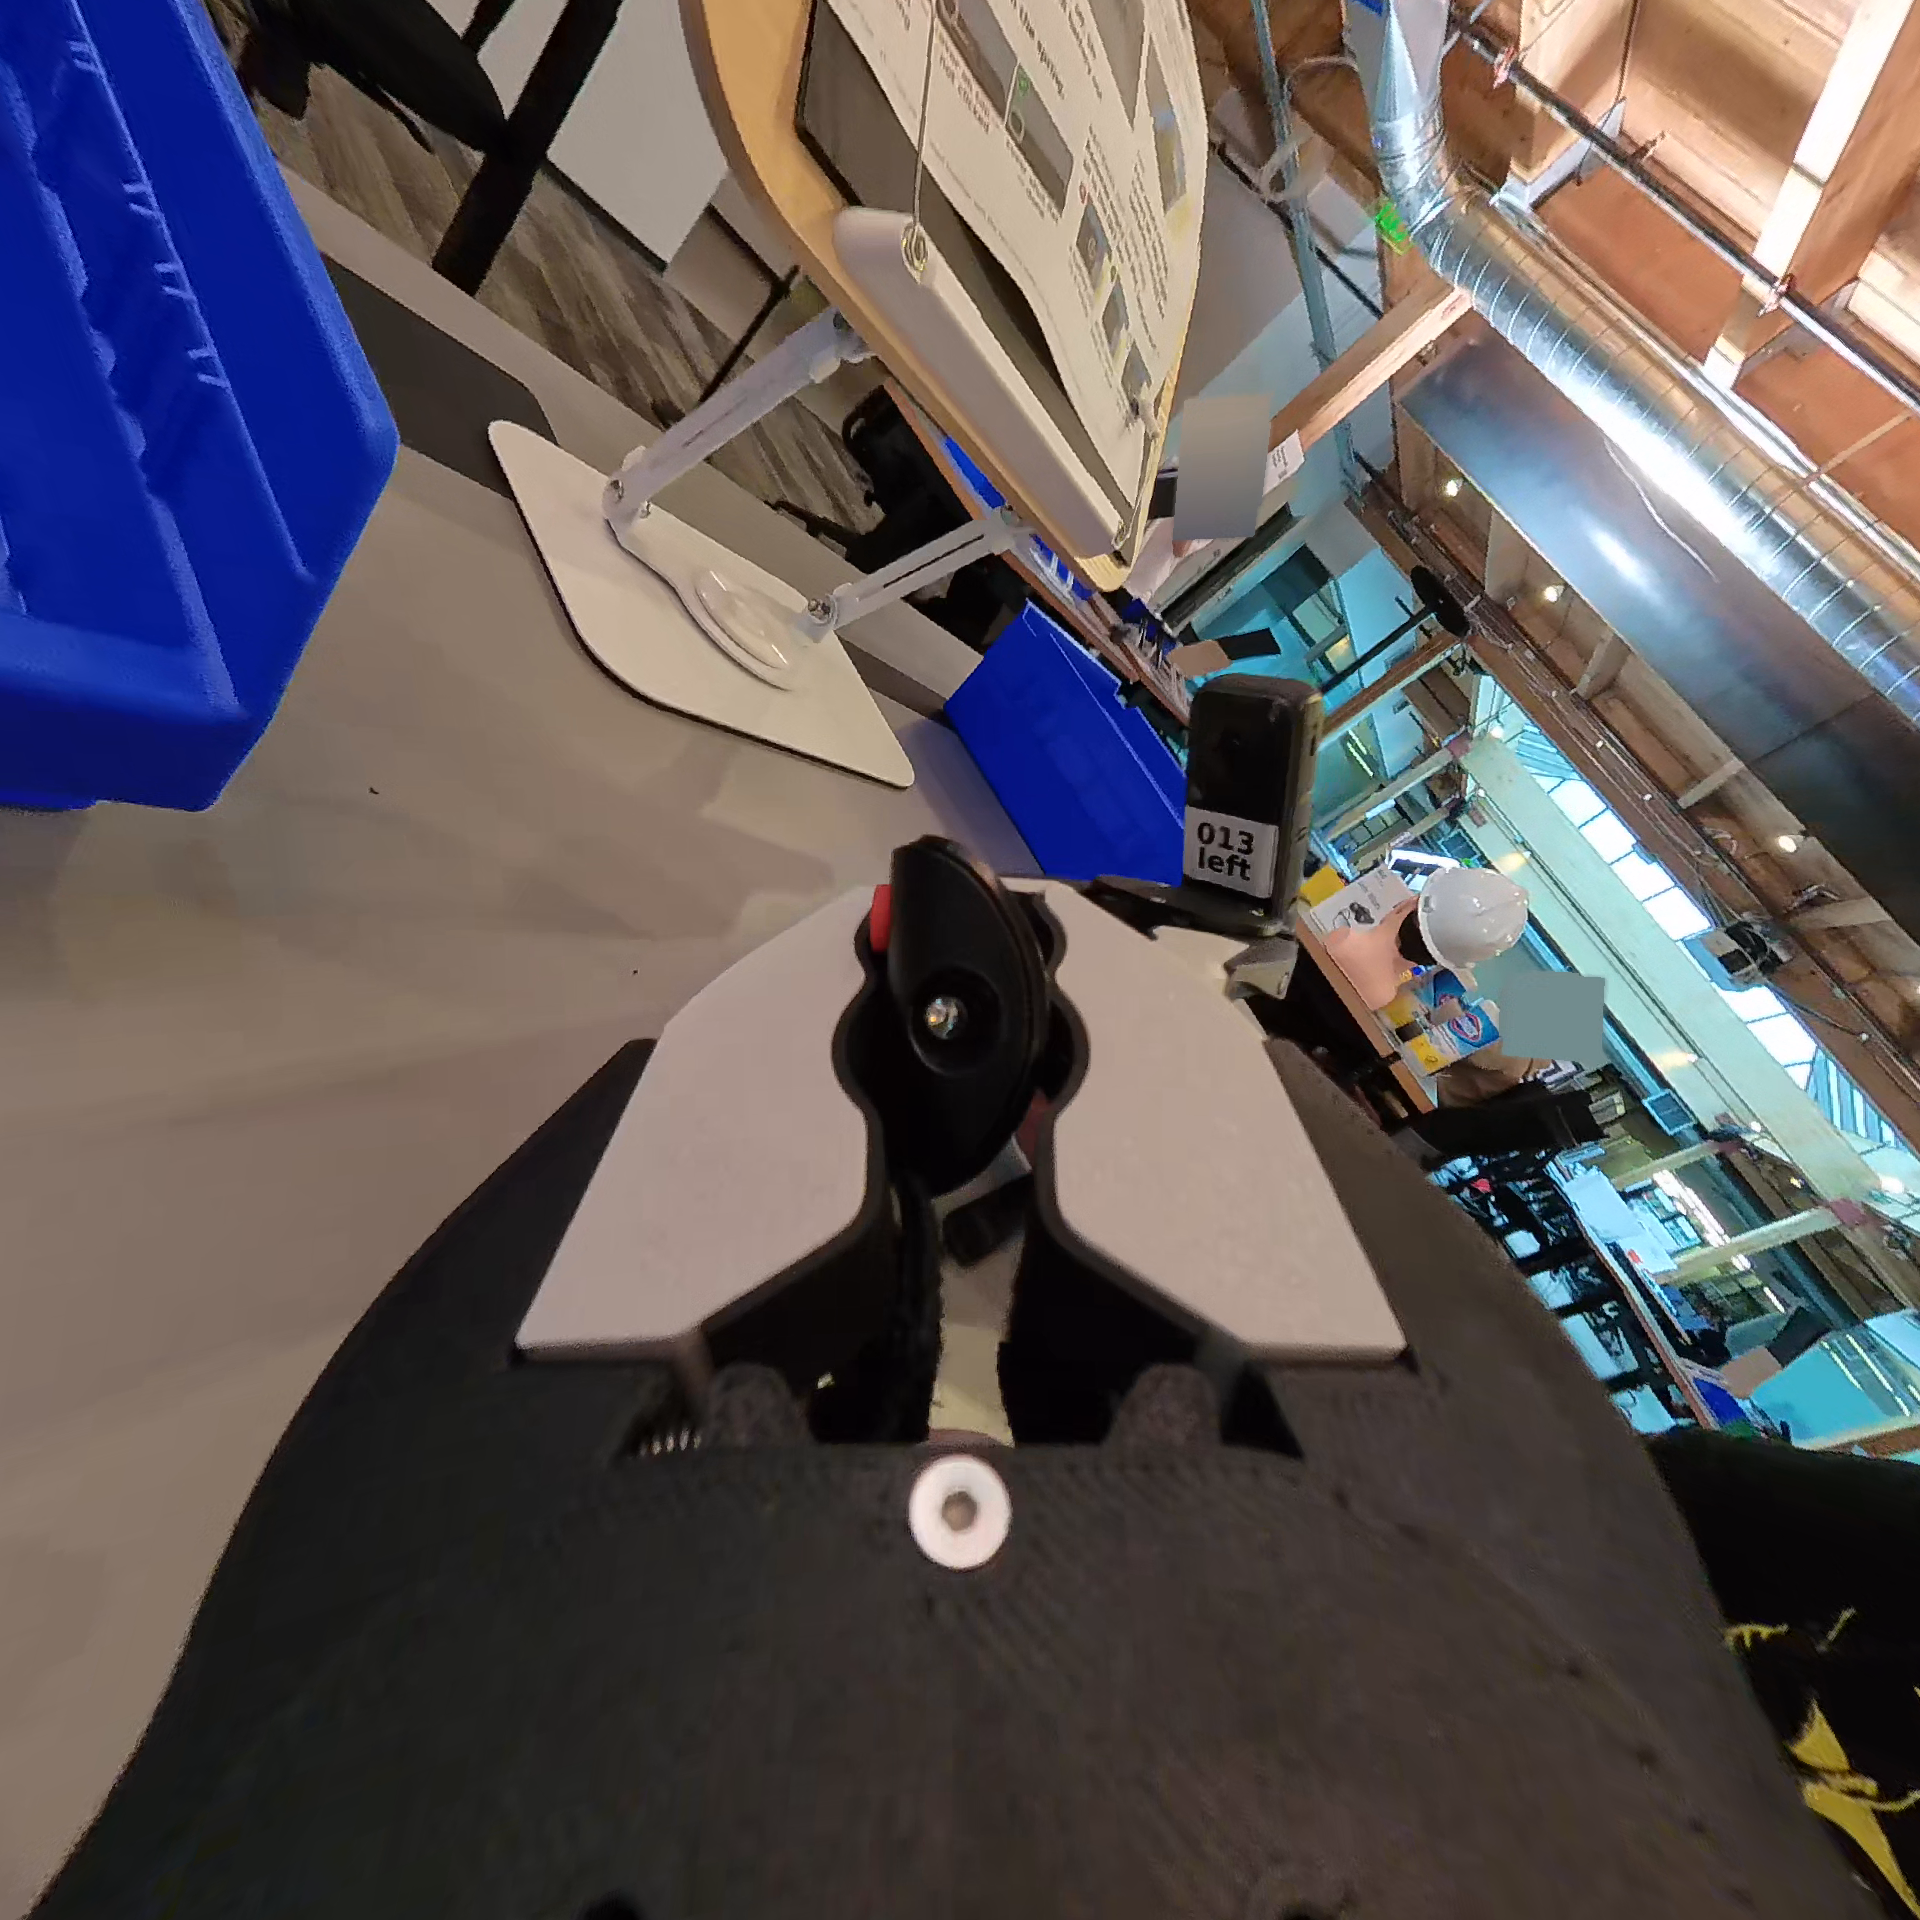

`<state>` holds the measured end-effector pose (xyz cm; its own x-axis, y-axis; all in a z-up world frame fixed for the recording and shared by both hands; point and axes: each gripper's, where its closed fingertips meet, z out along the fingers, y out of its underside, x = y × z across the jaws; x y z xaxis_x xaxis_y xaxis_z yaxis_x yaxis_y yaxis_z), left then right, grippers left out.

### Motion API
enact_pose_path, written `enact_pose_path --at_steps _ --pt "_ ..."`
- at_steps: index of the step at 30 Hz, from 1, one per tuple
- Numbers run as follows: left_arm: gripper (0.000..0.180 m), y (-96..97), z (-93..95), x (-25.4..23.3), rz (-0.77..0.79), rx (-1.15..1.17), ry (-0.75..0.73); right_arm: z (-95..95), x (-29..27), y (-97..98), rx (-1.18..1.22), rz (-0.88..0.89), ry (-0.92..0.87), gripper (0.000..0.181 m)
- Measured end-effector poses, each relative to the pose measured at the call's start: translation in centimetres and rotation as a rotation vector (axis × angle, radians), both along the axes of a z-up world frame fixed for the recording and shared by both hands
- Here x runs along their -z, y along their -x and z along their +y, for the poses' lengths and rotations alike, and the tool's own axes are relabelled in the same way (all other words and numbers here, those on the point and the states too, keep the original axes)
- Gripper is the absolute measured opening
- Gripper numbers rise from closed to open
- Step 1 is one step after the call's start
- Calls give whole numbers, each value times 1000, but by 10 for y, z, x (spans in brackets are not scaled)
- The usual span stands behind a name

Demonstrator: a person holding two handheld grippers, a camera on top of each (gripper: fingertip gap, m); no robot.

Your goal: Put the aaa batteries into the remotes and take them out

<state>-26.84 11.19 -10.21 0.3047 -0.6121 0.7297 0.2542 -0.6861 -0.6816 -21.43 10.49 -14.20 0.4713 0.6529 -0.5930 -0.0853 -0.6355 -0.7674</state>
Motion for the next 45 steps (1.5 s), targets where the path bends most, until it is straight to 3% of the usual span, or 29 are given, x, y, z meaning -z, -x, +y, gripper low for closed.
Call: enact_pose_path --at_steps 4,9,14,23,27,29,31,37,38,39,41,42,43,44,45 --pt "25 -4 -2 -6 -22 -13 -16 1 3 2 -10 19 26 69" --pt "25 -6 -4 -15 -23 -31 -50 3 -5 0 -7 68 2 65" --pt "25 -5 -2 -18 -136 -29 16 -5 -20 0 -80 174 -18 43" --pt "25 -9 -4 -23 -216 20 39 -18 -34 0 -207 270 -55 26" --pt "25 -10 -3 -23 -232 28 54 -14 -39 -1 -218 335 -9 29" --pt "25 -9 -3 -22 -231 24 53 -12 -47 -9 -212 405 8 47" --pt "25 -6 -1 -21 -233 7 53 -7 -47 -18 -167 366 -9 54" --pt "24 -5 -4 -24 -260 5 48 -11 -39 -18 -163 165 -40 46" --pt "24 -6 -5 -25 -260 7 41 -16 -37 -15 -192 141 -48 32" --pt "25 -6 -6 -27 -260 7 37 -15 -37 -15 -185 124 -63 29" --pt "24 -5 -5 -26 -243 -5 27 -13 -35 -14 -168 99 -64 30" --pt "24 -4 -5 -26 -235 -5 25 -11 -35 -15 -161 83 -80 33" --pt "25 -3 -5 -26 -228 -7 27 -9 -36 -20 -138 58 -92 57" --pt "24 -1 -4 -25 -219 -16 27 -10 -38 -25 -128 -1 -135 69" --pt "24 3 -3 -23 -203 -28 24 -18 -36 -30 -156 -115 -200 62"
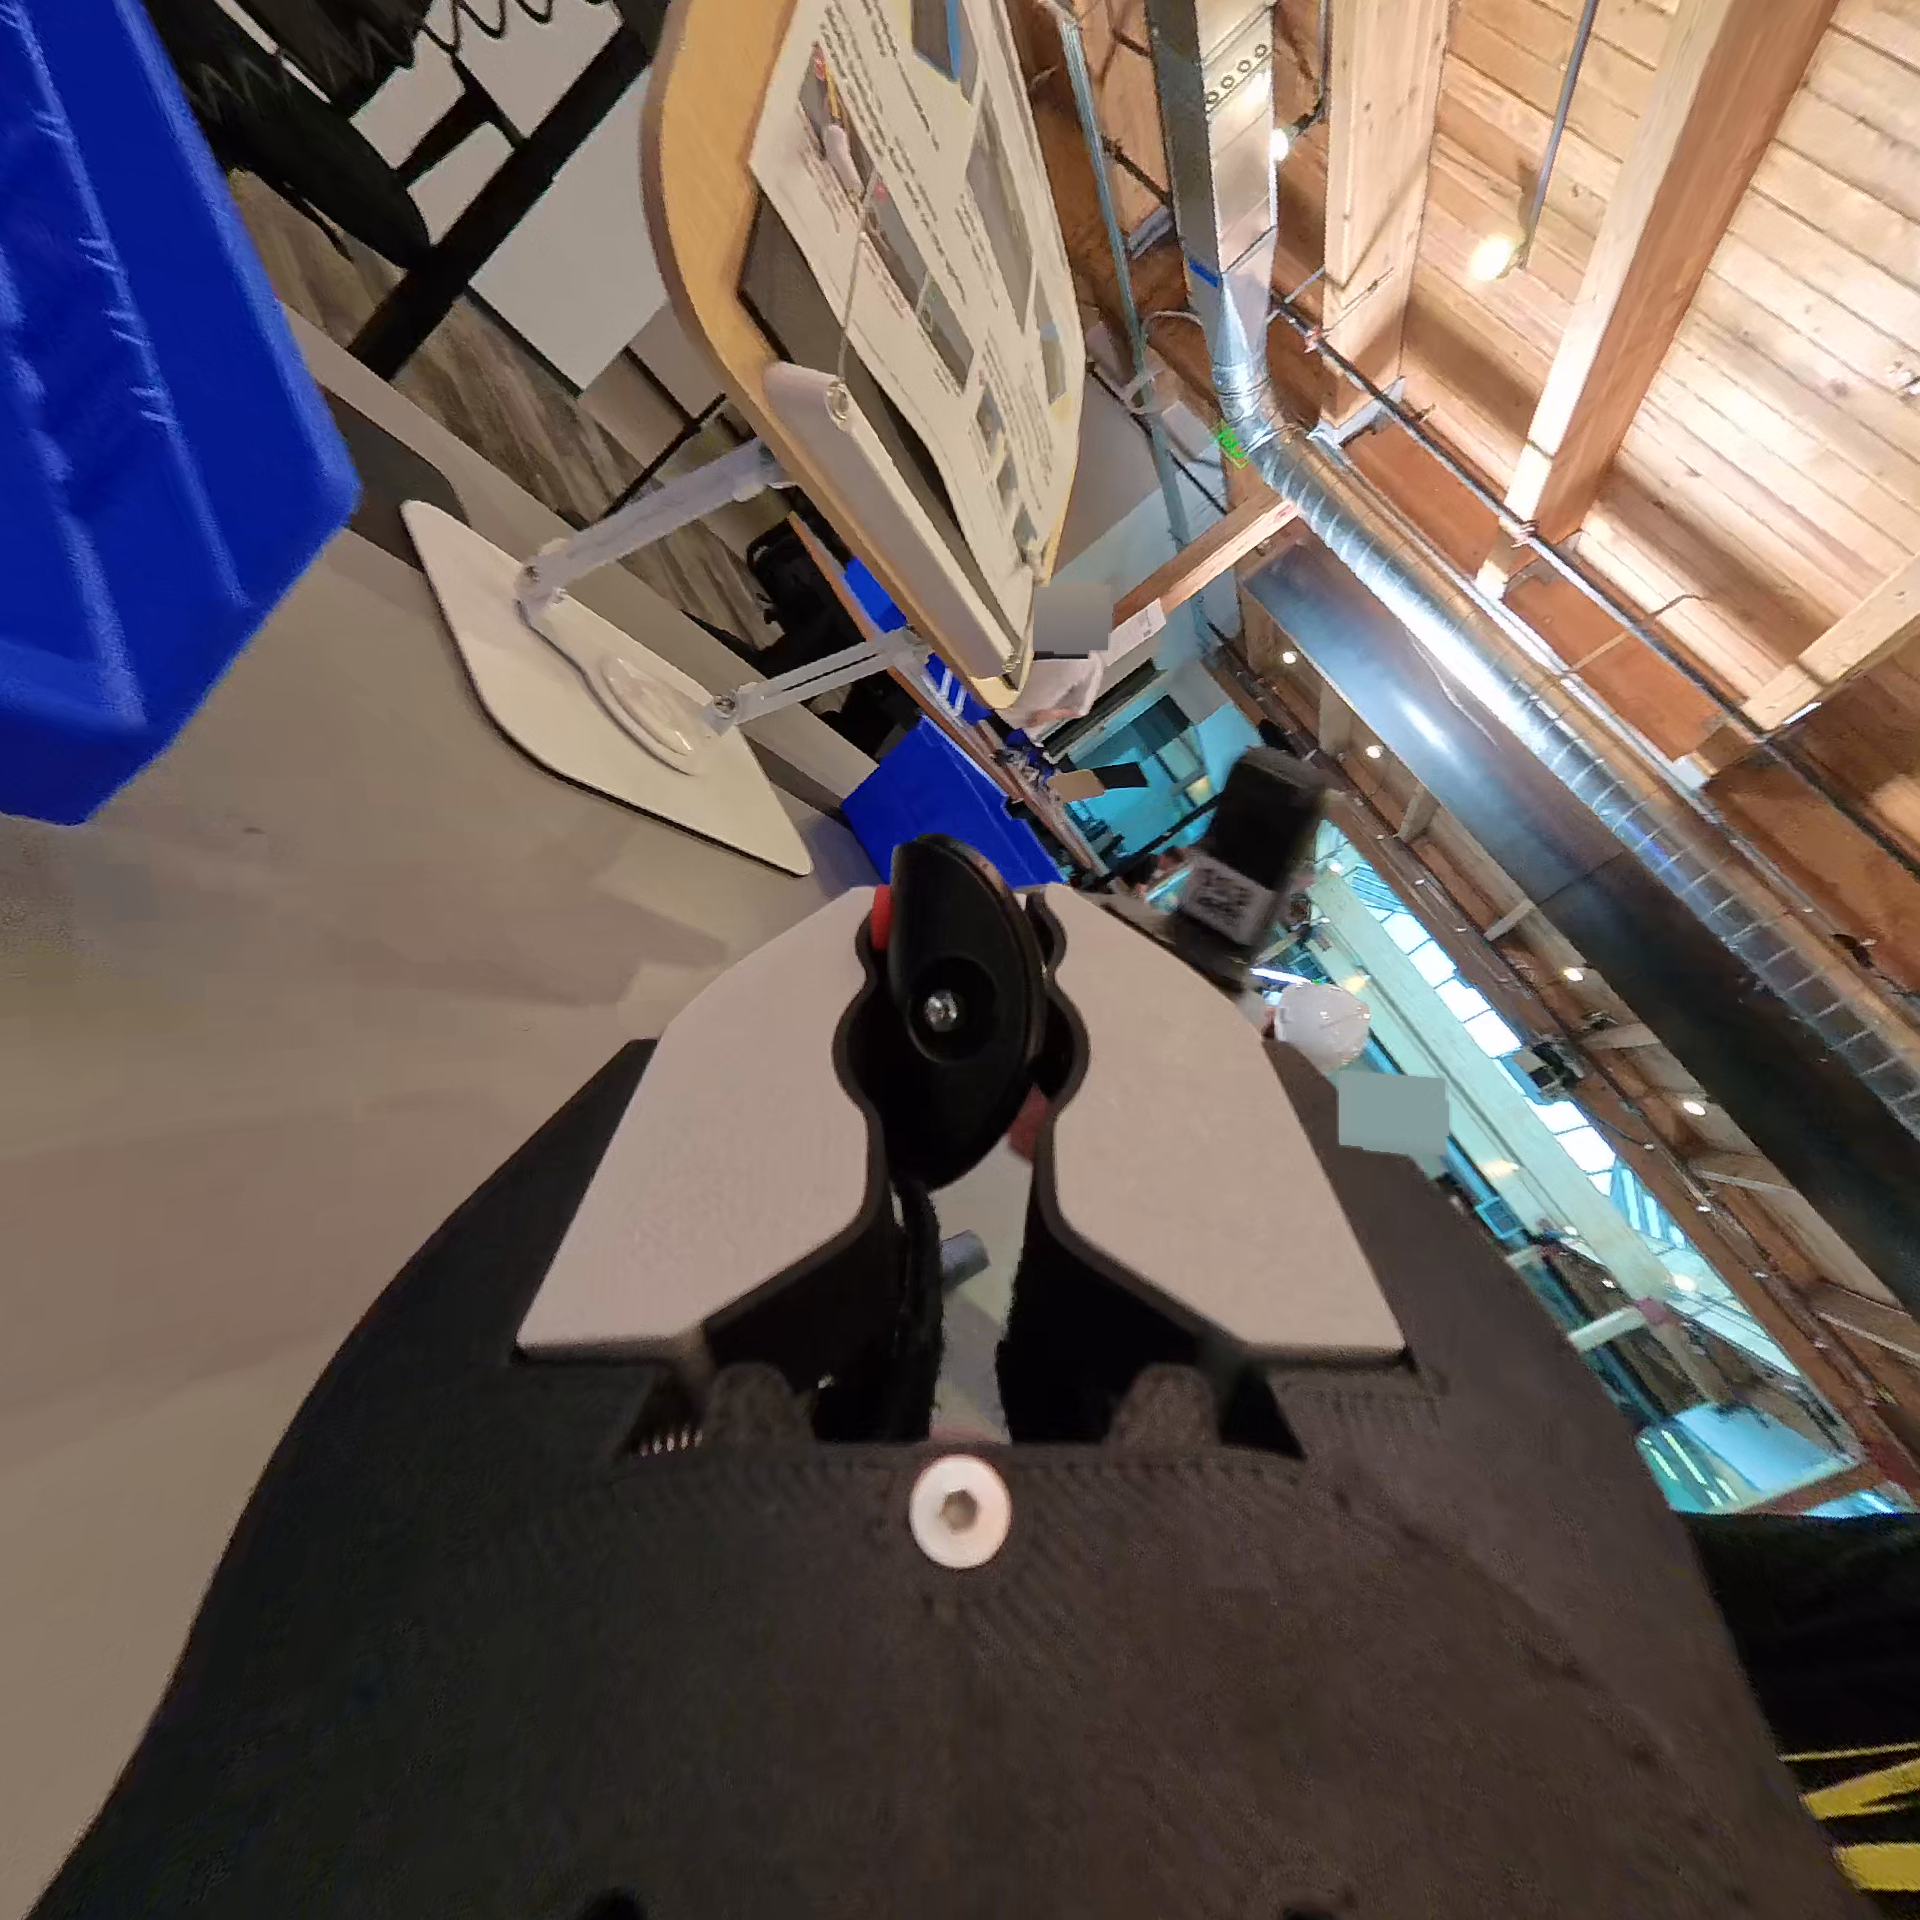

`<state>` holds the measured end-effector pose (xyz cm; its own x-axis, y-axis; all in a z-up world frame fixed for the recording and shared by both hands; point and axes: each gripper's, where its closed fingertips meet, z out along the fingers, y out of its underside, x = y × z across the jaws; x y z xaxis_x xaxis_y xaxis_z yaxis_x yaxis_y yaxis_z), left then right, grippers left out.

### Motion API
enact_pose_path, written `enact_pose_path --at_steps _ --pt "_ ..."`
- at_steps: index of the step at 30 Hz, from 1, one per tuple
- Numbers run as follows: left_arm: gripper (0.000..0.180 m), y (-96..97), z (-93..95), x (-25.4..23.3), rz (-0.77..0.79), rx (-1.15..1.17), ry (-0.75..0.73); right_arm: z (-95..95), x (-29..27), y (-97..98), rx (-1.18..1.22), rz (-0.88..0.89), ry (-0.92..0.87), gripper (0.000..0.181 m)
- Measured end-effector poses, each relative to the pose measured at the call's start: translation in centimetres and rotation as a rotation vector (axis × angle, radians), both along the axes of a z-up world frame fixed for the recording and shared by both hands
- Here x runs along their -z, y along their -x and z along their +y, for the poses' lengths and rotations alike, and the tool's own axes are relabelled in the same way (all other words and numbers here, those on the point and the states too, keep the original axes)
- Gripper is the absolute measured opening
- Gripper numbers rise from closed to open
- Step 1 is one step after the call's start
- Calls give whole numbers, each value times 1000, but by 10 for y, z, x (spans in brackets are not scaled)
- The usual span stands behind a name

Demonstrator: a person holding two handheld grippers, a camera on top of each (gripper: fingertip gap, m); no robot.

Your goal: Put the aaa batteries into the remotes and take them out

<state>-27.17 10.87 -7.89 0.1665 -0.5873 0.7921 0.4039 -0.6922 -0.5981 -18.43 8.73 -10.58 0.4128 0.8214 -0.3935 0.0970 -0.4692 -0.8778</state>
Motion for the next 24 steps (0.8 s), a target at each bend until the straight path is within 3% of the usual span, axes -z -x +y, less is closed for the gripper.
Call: enact_pose_path --at_steps 4,8,13,15,17,20,22,24 --pt "24 16 2 9 28 -17 13 -43 27 -7 -175 -393 -109 50" --pt "25 25 1 22 50 -34 45 -79 79 -20 -325 -760 -52 44" --pt "24 30 -4 30 50 -32 62 -81 111 -48 -280 -920 -37 38" --pt "25 29 -5 34 55 -27 73 -81 114 -49 -269 -891 -18 36" --pt "24 28 -6 37 55 -22 88 -80 115 -48 -278 -885 -50 20" --pt "24 28 -7 42 63 -22 103 -82 114 -45 -297 -851 -66 19" --pt "24 30 -6 47 71 -27 121 -81 101 -34 -282 -719 -86 19" --pt "25 31 -6 54 76 -32 147 -71 72 -21 -236 -611 -228 19"
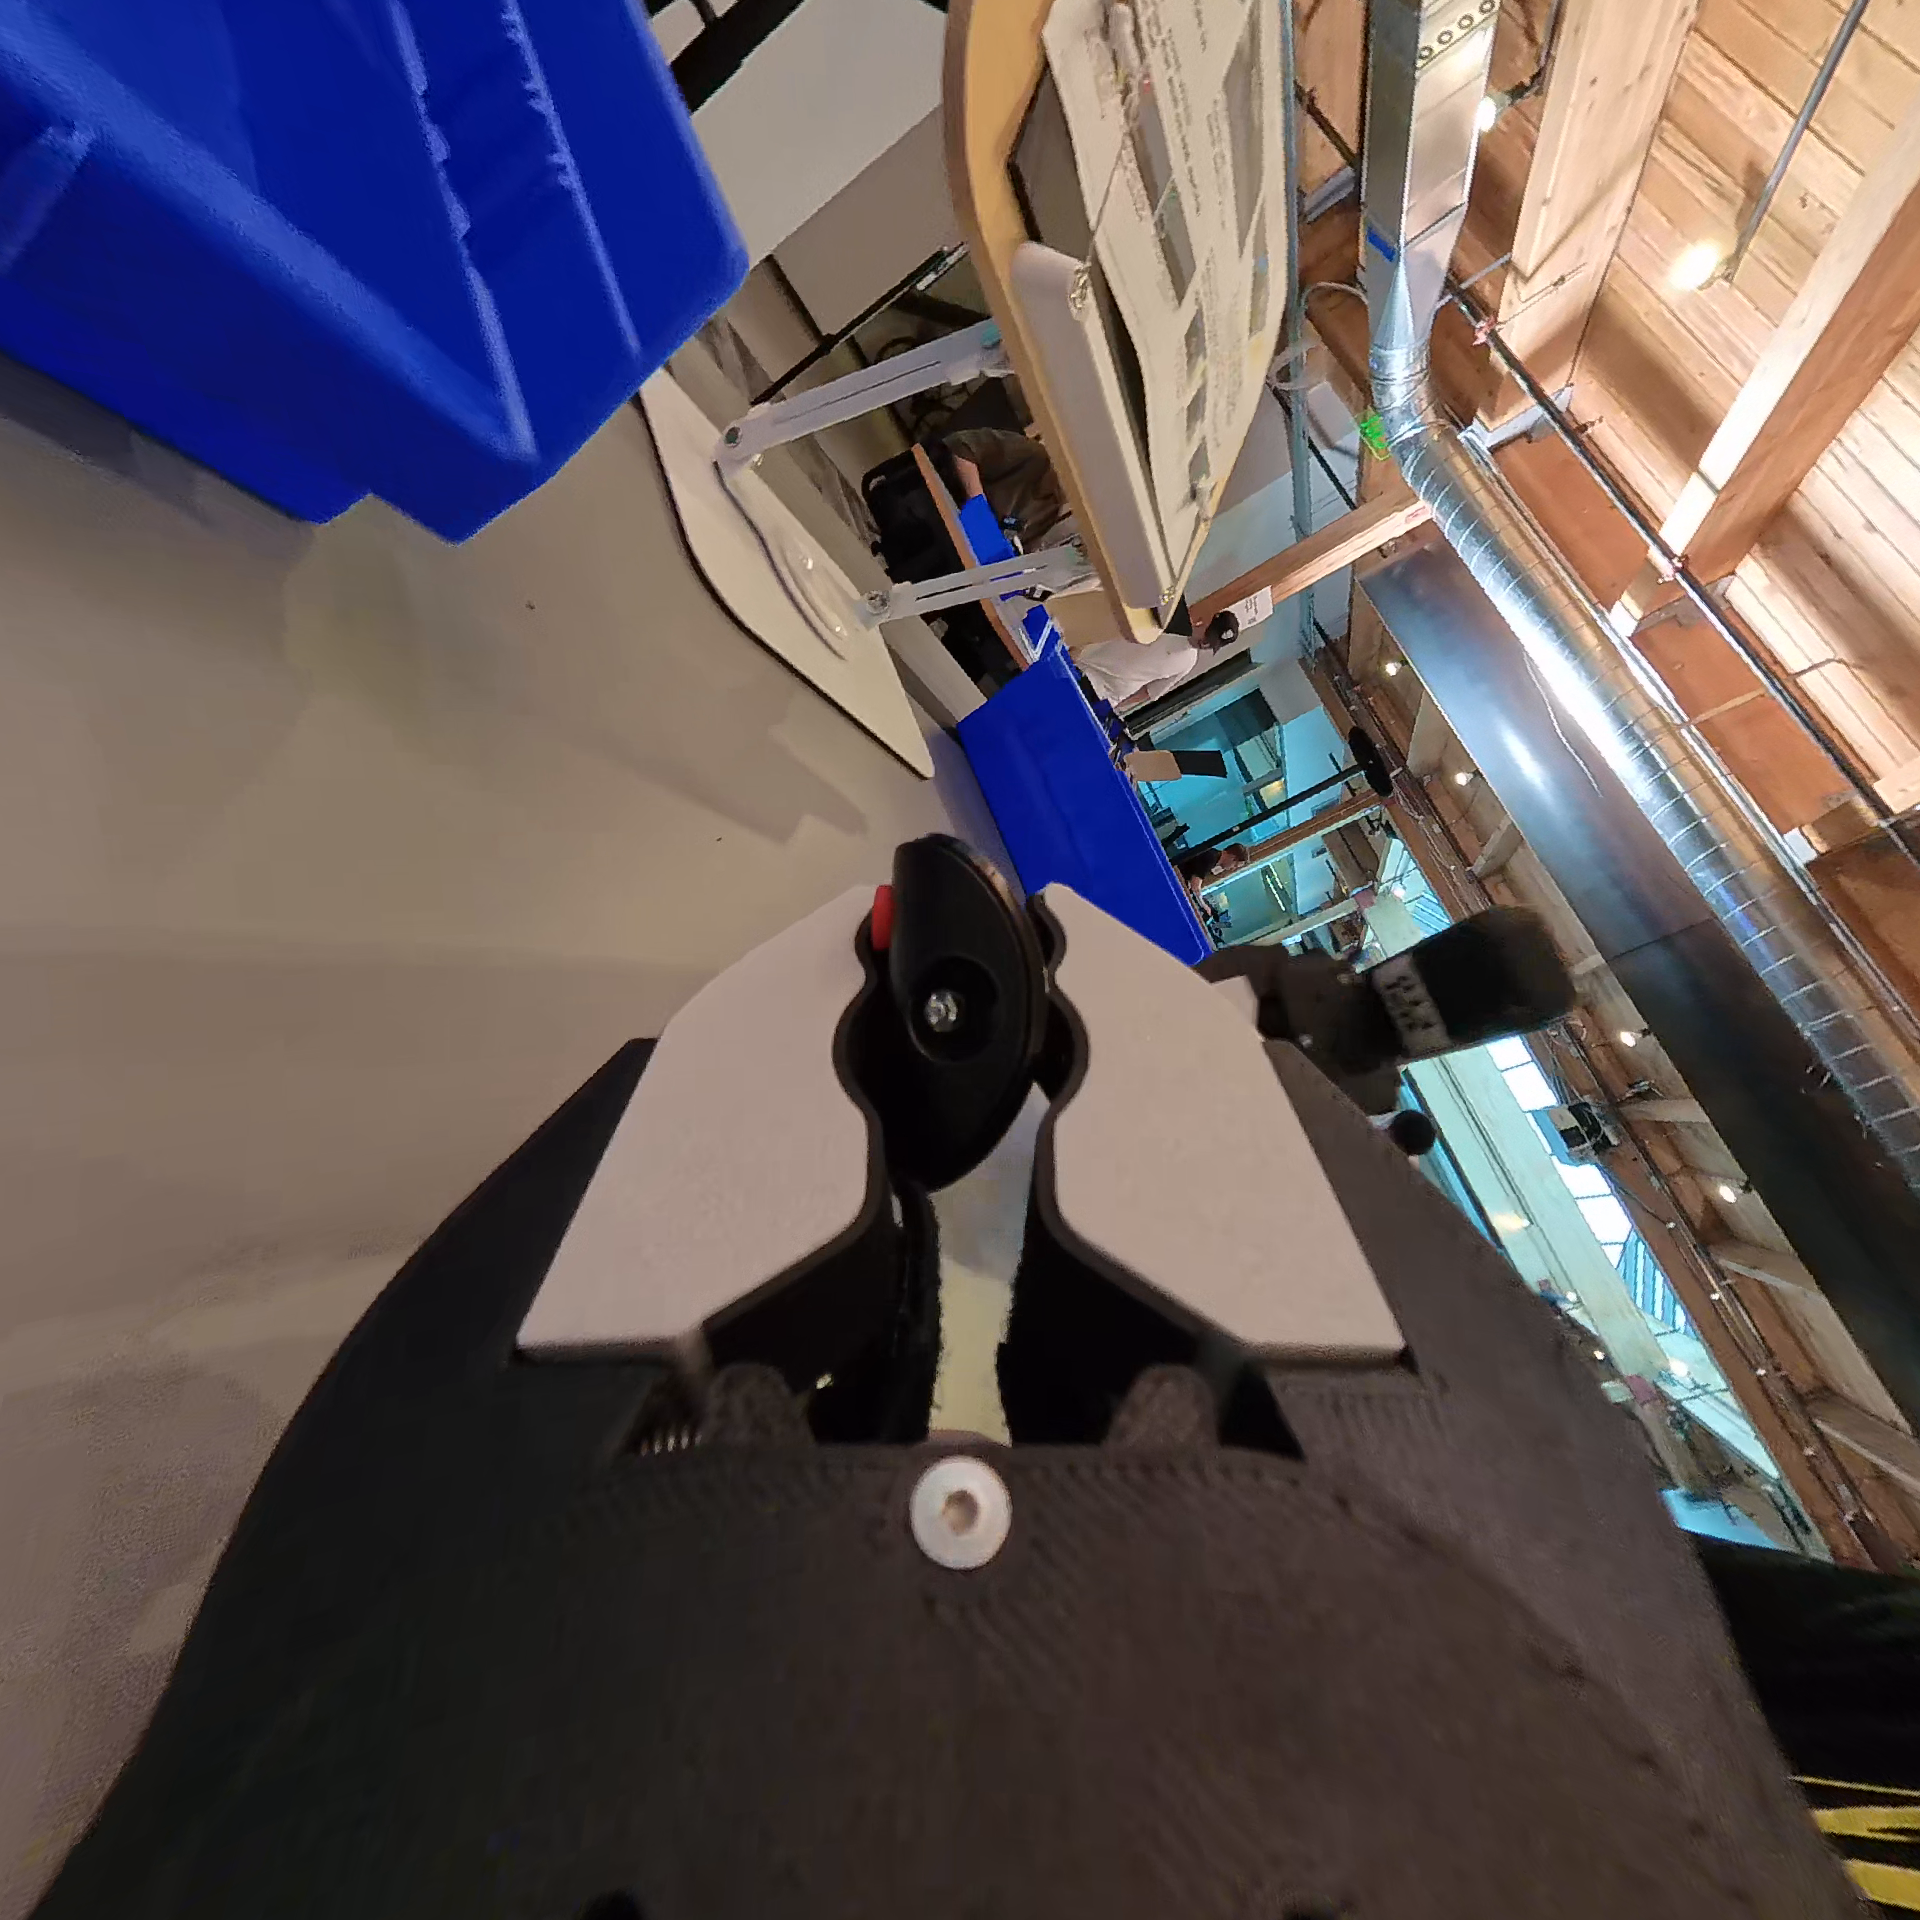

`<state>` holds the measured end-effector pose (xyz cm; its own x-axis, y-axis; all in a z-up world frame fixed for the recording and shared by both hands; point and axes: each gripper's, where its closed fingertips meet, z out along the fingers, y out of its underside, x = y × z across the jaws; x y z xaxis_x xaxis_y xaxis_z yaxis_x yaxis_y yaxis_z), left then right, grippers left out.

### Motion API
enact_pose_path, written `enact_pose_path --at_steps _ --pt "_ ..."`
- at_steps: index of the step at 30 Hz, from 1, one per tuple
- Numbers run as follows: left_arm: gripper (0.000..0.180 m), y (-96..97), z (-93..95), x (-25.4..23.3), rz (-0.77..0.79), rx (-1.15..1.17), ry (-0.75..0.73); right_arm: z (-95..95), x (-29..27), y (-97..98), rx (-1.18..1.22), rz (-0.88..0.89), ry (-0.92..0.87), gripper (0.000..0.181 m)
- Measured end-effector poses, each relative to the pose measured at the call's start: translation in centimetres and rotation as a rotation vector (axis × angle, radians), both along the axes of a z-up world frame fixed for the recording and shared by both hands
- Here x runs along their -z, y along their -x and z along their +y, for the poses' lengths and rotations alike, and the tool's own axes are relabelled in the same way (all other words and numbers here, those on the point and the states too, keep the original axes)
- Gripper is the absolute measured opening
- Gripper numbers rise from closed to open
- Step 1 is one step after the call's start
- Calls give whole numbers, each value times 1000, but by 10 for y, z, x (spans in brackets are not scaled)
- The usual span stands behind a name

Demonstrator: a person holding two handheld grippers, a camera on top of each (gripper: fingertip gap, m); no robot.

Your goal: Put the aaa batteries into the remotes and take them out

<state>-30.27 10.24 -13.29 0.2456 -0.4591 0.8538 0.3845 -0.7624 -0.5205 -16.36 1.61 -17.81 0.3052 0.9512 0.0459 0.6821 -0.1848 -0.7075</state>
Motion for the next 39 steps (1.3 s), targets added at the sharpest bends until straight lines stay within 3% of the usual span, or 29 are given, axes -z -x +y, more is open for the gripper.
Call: enact_pose_path --at_steps 2,8,23,39 --pt "25 -1 -1 7 6 0 31 7 -22 17 -15 67 -57 19" --pt "25 -12 -4 14 4 6 65 34 -29 59 -70 -74 -281 19" --pt "25 -20 1 13 -101 1 128 59 -22 71 -54 -275 -318 19" --pt "25 -21 3 13 -132 -5 148 60 -22 75 -91 -368 -310 20"
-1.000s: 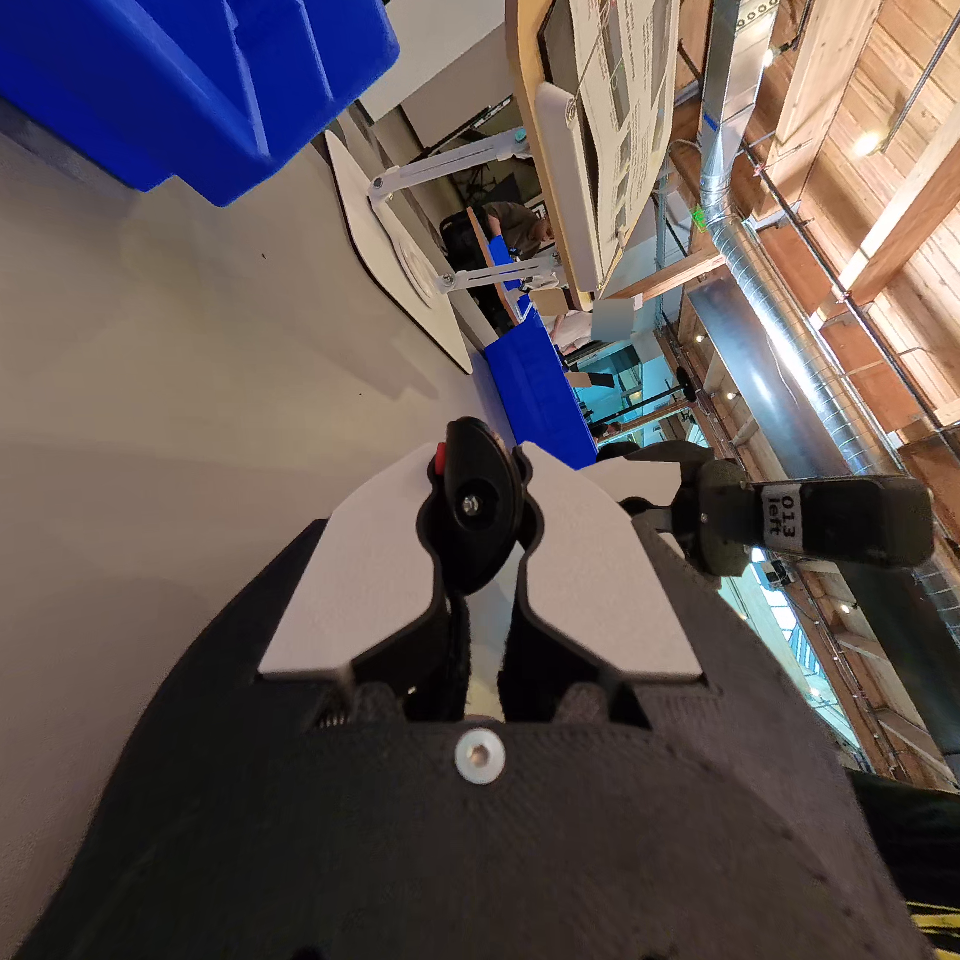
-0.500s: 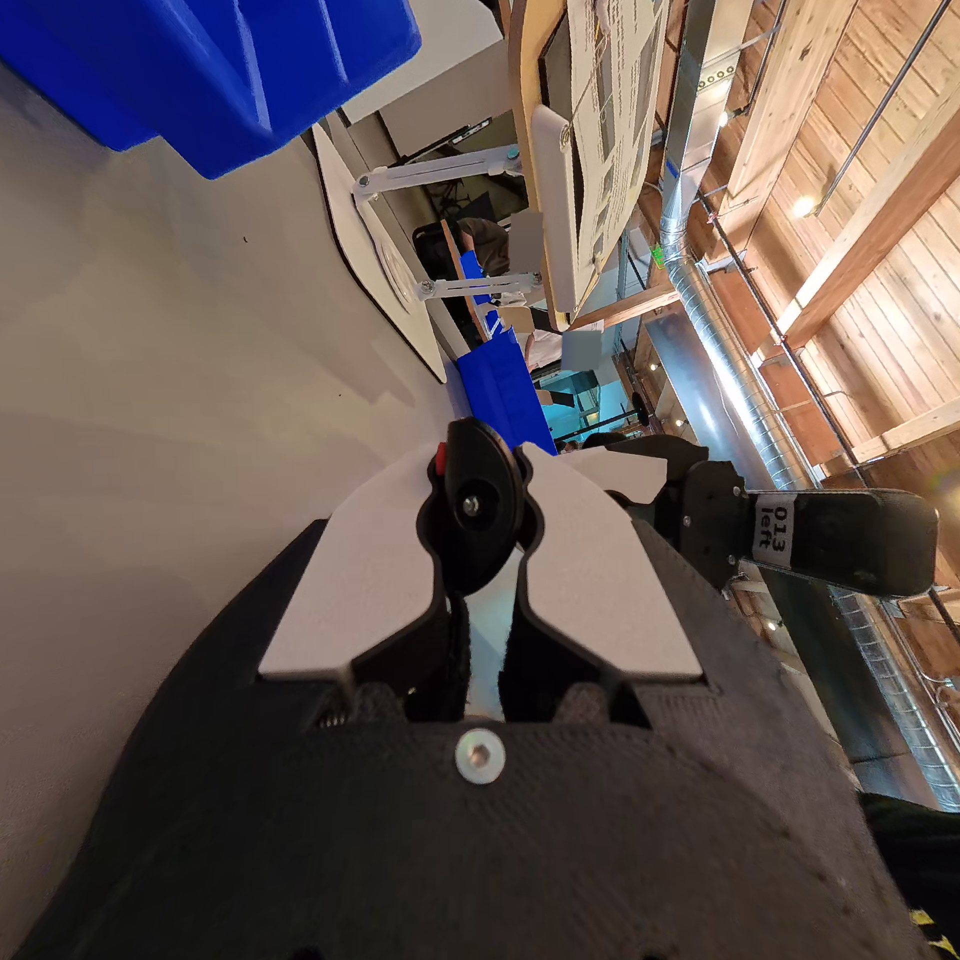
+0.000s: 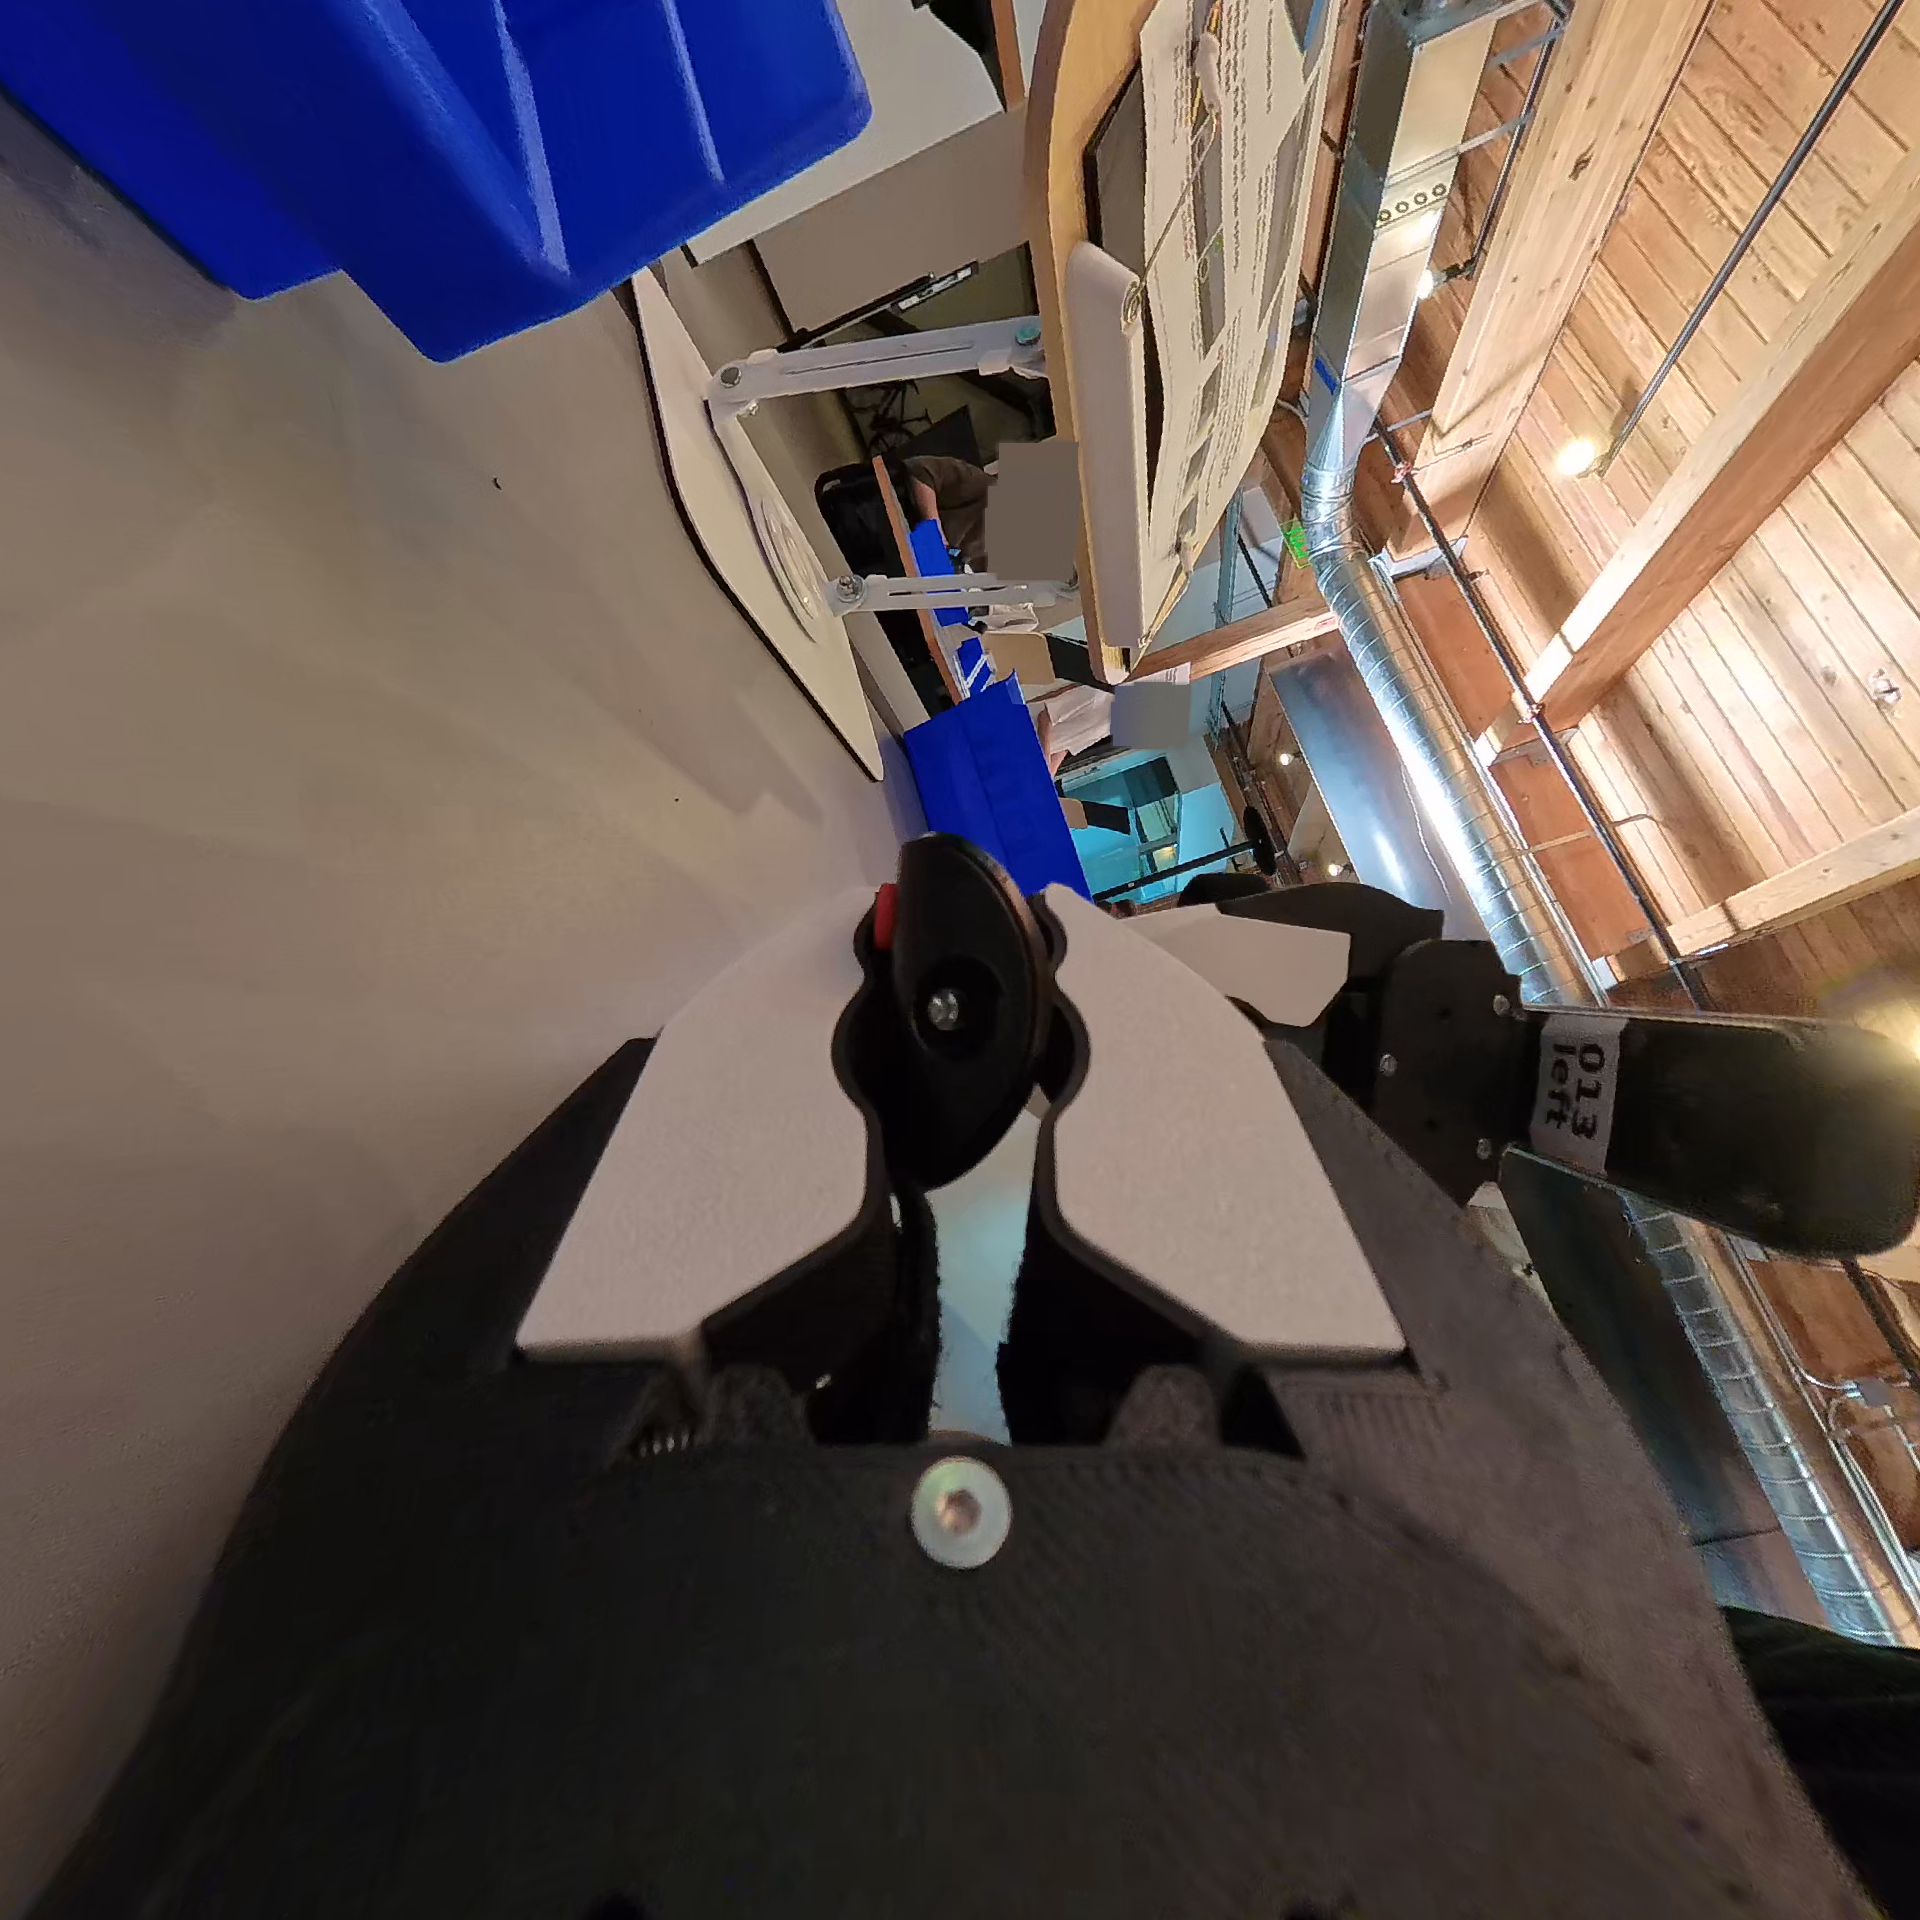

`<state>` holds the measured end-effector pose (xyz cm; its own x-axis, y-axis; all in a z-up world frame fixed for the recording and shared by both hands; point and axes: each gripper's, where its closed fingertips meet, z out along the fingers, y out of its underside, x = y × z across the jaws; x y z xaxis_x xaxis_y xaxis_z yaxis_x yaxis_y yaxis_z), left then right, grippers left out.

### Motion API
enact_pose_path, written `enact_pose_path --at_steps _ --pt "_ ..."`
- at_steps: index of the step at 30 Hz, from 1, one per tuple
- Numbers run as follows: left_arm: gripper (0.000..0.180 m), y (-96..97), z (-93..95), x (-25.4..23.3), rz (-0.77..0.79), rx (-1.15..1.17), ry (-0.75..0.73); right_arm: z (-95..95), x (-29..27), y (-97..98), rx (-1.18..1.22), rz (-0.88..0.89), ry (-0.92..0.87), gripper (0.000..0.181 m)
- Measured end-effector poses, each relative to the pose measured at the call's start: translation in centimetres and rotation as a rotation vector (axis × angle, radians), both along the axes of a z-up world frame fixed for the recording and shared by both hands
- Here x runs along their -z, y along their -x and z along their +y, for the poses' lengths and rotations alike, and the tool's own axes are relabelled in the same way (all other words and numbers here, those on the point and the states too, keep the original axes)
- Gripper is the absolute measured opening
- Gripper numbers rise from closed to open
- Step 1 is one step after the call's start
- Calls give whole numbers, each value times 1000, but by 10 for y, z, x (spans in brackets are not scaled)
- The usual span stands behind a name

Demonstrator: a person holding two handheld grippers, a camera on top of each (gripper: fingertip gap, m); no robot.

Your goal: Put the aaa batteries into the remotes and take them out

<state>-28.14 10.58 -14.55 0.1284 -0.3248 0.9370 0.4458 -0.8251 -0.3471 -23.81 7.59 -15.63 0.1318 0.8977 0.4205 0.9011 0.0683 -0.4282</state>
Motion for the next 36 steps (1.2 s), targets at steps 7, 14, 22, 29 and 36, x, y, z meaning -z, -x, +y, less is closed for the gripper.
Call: enact_pose_path --at_steps 7,14,22,29,36 --pt "25 -1 0 0 -1 -1 1 0 2 -2 24 -2 7 21" --pt "25 -3 -1 0 -9 0 3 -2 1 -5 35 -1 -1 23" --pt "25 -3 -1 -1 -18 -3 4 -1 -2 -5 45 19 -6 29" --pt "25 -3 -1 -1 -22 -2 6 0 -4 -5 49 45 -5 34" --pt "25 -3 -2 -2 -35 3 5 -1 -19 -18 89 160 27 48"
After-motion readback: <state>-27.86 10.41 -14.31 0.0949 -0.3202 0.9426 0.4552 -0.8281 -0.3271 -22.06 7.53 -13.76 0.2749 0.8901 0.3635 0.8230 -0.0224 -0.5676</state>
